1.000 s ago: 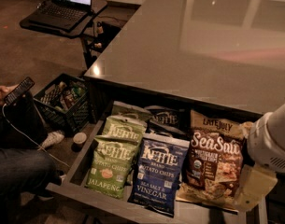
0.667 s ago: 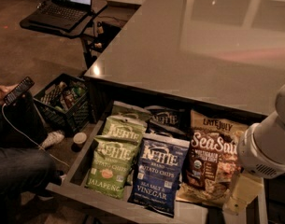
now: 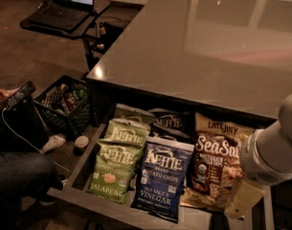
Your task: Pick brown chip bag from top drawer and place on counter
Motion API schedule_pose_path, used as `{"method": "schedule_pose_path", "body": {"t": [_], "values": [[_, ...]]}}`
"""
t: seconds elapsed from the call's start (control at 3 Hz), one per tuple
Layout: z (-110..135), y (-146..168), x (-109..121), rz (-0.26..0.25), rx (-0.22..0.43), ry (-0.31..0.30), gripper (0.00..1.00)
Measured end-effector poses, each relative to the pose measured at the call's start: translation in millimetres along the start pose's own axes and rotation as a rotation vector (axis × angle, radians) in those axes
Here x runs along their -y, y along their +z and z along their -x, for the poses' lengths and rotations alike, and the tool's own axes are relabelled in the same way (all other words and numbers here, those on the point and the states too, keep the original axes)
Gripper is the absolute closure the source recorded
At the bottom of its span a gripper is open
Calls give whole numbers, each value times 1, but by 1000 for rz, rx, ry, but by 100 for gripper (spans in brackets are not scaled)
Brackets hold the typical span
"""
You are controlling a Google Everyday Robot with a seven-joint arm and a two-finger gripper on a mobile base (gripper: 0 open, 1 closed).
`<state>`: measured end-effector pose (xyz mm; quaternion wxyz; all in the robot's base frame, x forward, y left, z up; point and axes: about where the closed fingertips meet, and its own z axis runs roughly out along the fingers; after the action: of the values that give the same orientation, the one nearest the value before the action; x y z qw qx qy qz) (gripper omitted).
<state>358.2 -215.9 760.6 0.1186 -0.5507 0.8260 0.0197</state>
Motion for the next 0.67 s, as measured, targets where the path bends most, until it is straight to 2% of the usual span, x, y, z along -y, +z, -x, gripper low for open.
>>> {"method": "schedule_pose_path", "body": {"t": [0.67], "values": [[11, 31, 29, -115, 40, -1, 0]]}}
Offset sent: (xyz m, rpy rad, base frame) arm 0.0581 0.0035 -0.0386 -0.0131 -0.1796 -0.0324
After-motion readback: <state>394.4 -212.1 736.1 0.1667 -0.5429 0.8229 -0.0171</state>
